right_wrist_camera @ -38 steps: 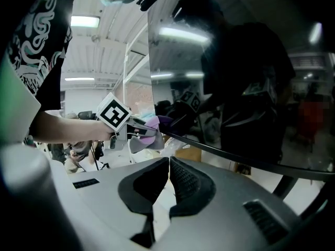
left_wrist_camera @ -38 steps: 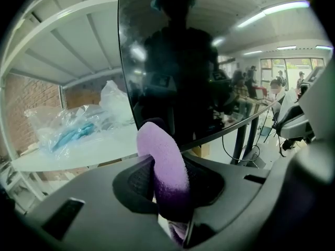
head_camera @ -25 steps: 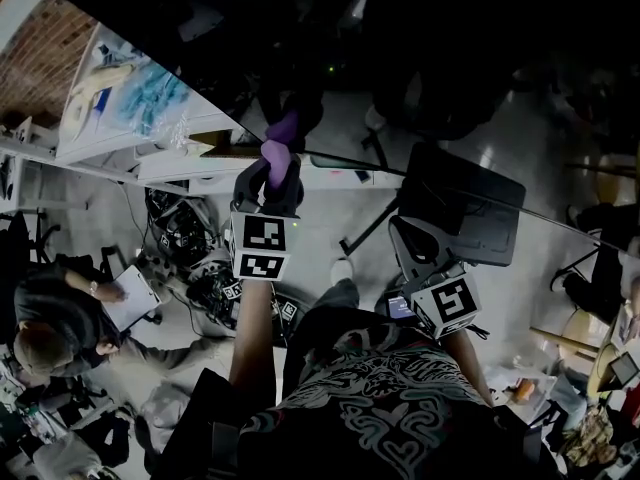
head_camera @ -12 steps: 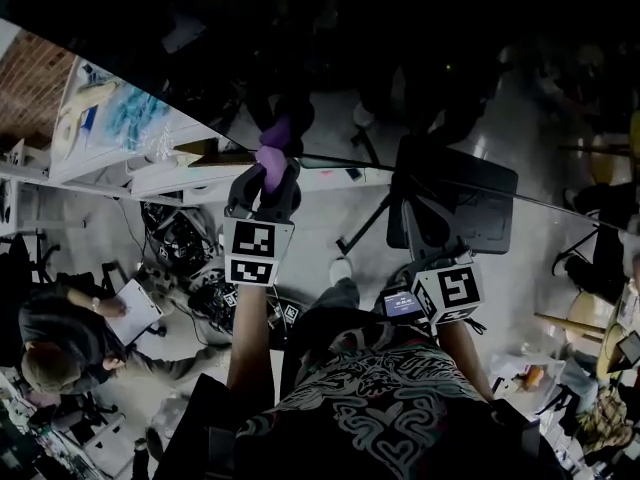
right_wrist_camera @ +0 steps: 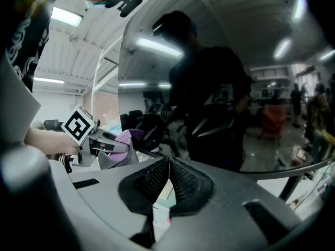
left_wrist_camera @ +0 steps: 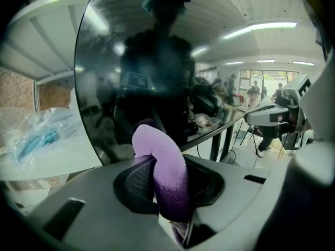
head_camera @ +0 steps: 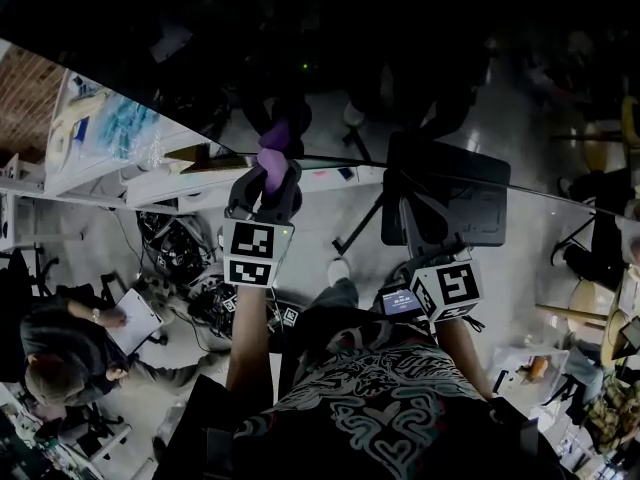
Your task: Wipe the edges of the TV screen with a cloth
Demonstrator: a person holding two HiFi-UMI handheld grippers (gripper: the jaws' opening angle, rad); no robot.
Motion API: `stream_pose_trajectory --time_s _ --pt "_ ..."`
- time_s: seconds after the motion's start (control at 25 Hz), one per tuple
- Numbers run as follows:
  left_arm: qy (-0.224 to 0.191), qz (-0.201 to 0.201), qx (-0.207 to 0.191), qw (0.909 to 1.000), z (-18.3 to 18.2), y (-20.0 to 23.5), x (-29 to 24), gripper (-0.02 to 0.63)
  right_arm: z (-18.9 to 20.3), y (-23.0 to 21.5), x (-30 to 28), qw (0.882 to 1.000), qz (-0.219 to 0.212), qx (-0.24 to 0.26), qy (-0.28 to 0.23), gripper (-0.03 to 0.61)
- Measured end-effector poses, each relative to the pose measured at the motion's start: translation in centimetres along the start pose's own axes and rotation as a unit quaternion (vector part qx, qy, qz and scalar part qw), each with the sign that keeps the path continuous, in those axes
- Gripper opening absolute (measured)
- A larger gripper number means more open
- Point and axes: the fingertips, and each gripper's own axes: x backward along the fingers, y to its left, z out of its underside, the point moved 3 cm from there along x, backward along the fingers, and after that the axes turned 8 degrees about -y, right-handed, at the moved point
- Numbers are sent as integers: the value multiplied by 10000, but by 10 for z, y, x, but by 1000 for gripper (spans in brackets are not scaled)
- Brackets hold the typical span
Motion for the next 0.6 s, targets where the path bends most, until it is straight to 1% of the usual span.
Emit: stream_pose_trajectory --time_s 0.32,0.6 --pt "-37 191 79 9998 -3 -10 -3 110 -4 -4 12 9998 196 -5 -56 31" --pt "33 316 64 9995 -8 -29 -11 109 -7 -15 24 9997 196 12 -110 31"
